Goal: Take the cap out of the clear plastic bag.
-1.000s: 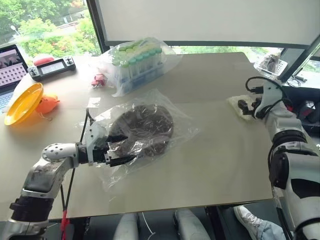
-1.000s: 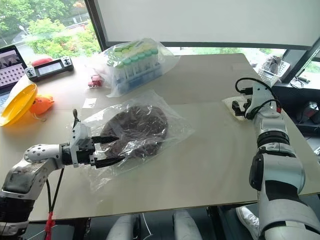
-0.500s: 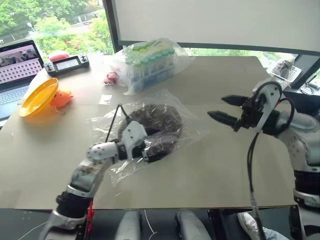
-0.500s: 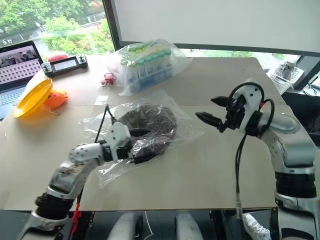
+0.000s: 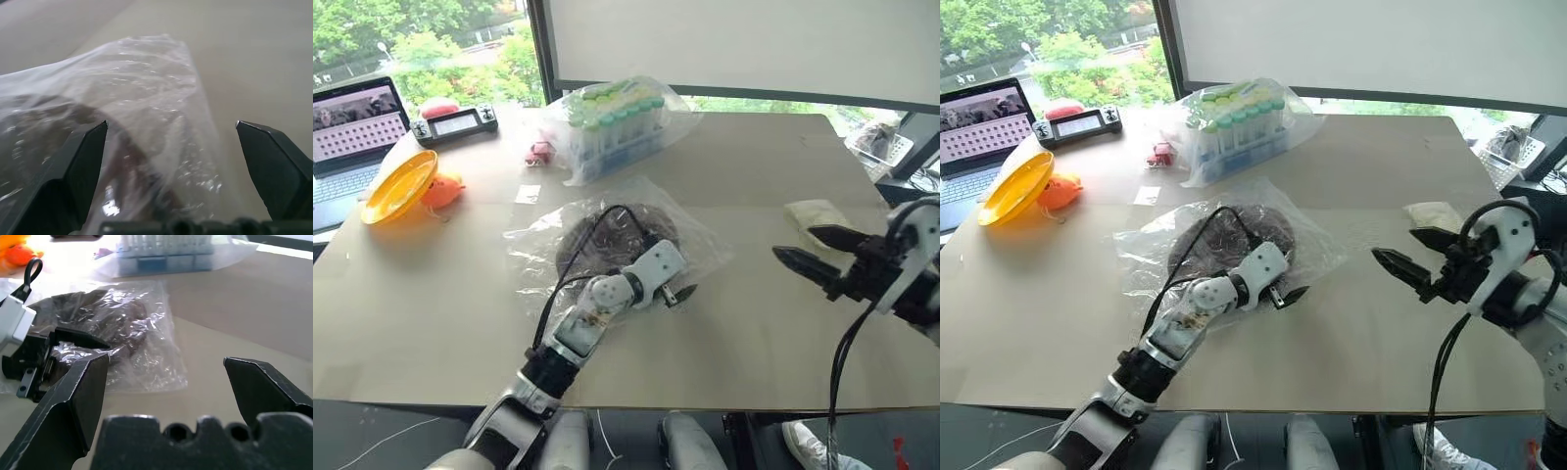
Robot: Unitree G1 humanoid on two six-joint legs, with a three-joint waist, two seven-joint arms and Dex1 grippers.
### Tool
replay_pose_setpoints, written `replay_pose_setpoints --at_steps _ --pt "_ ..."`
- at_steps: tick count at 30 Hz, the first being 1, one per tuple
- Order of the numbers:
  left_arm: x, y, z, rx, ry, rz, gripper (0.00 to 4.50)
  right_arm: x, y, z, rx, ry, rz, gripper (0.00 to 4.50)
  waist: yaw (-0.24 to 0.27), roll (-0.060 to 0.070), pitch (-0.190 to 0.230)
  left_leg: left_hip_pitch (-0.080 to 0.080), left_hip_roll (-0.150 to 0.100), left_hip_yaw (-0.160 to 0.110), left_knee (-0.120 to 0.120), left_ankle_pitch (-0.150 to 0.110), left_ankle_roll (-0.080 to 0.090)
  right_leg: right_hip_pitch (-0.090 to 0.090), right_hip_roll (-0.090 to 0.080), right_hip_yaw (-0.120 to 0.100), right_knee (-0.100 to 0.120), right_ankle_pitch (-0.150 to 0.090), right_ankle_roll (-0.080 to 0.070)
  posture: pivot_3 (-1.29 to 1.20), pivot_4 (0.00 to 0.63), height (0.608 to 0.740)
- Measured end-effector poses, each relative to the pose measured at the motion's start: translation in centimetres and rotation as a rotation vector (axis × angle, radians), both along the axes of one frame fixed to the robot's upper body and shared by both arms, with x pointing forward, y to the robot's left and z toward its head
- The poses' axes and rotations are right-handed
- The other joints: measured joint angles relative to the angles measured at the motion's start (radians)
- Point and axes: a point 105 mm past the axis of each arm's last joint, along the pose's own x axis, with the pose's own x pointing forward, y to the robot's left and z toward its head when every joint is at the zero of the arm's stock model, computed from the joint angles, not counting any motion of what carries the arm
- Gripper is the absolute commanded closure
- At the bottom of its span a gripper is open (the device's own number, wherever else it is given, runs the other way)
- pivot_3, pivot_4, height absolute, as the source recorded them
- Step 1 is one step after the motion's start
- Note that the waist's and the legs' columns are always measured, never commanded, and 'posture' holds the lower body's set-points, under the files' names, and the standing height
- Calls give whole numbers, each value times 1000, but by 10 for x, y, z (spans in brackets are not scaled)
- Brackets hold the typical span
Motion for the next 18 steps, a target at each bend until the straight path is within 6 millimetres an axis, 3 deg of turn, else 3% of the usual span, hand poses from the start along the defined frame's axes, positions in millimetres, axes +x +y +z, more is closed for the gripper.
replay_pose_setpoints --at_steps 4,7,12,16,18 --pt "-5 -36 -5 55 8 -80 0 -27 21 -20 23 92 82 18 0 0 0 -1 -2 -2 0 0 0 1 0 3 0 -2 3 0 150 740" --pt "0 -46 -6 61 42 -44 0 -41 40 -33 12 150 164 18 -3 0 0 0 -3 -2 1 0 0 3 0 4 0 -5 9 0 150 740" --pt "23 -40 -3 108 -25 75 0 -49 63 -51 -18 205 235 18 -15 -1 -1 4 -3 -2 1 0 0 6 0 4 -1 -5 11 0 150 740" --pt "30 -39 0 140 -104 102 0 -48 65 -60 -41 215 223 18 -20 -3 -2 4 -3 -2 1 0 0 7 0 4 -1 -5 11 0 150 740" --pt "35 -29 0 179 -150 115 0 -45 65 -58 -34 185 208 18 -25 -3 -3 4 -3 -2 1 0 0 7 0 5 -1 -5 11 0 150 740"
